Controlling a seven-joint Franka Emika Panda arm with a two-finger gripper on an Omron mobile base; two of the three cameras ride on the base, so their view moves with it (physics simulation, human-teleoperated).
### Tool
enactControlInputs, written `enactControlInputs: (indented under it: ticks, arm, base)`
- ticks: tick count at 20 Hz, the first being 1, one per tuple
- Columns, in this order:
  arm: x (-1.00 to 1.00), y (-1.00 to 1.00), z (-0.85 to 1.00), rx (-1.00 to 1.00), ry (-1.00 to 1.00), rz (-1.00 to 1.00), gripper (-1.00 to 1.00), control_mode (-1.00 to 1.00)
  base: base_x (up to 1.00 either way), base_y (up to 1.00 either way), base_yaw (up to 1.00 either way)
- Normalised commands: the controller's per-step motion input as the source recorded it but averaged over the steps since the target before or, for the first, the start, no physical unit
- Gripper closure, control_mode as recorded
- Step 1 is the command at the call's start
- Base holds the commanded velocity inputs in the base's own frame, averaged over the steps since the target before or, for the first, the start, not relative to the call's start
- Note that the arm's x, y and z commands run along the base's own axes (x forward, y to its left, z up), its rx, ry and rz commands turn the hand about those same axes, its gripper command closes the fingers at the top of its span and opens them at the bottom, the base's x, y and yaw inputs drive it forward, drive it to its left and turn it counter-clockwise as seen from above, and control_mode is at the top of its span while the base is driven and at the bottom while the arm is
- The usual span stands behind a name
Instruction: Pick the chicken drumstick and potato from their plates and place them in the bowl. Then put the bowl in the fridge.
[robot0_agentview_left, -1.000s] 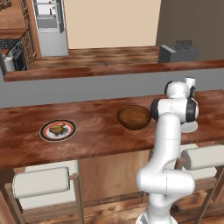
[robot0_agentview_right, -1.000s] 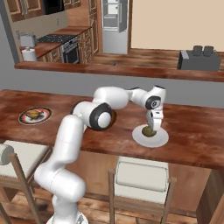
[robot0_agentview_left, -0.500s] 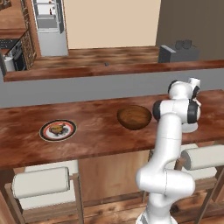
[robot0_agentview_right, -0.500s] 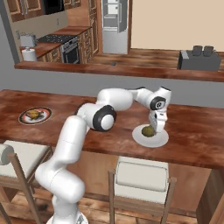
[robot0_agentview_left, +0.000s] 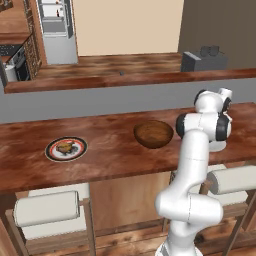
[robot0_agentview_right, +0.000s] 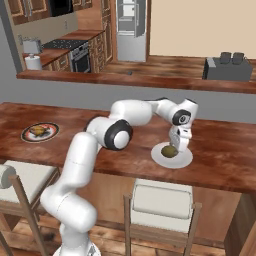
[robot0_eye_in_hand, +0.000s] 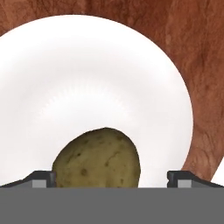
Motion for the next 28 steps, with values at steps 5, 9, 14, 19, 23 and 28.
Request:
enactControlInputs:
  ticks: [5, 9, 14, 19, 23, 28]
  arm:
    - [0.01, 0.14, 0.03, 0.00, 0.00, -0.02, -1.00, -1.00]
    - [0.00, 0.12, 0.00, -0.03, 0.00, -0.03, -1.00, -1.00]
    - [0.00, 0.07, -0.10, -0.09, 0.00, -0.03, -1.00, -1.00]
    - [0.10, 0.00, -0.28, -0.17, 0.00, -0.04, -1.00, -1.00]
    - [0.17, 0.00, -0.31, -0.17, 0.00, -0.04, -1.00, -1.00]
    - [0.01, 0.01, -0.43, -0.11, 0.00, -0.01, -1.00, -1.00]
  base:
    - [0.00, 0.00, 0.00]
    - [0.00, 0.00, 0.00]
    - [0.00, 0.00, 0.00]
    - [0.00, 0.00, 0.00]
    - [0.00, 0.00, 0.00]
    - [0.00, 0.00, 0.00]
